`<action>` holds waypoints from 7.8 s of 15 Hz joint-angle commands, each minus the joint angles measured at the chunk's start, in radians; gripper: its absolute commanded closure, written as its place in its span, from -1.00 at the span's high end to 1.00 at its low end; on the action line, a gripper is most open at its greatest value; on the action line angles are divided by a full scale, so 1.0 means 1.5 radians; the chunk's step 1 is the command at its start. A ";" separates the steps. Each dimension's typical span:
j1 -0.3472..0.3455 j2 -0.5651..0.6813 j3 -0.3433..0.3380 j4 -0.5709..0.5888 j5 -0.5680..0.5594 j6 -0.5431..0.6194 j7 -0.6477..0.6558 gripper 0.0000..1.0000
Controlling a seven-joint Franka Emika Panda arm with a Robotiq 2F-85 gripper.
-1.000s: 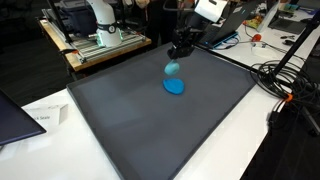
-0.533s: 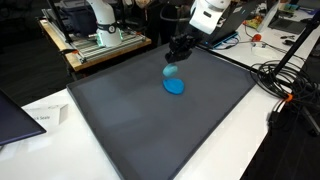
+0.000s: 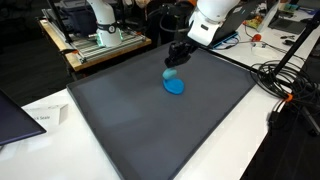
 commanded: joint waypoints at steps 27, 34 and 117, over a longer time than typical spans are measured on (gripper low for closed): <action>-0.020 0.102 -0.002 0.061 0.057 0.127 0.009 -0.57; -0.013 0.107 -0.010 0.053 0.049 0.159 0.027 -0.57; -0.064 -0.014 -0.019 0.069 0.097 -0.017 -0.032 -0.57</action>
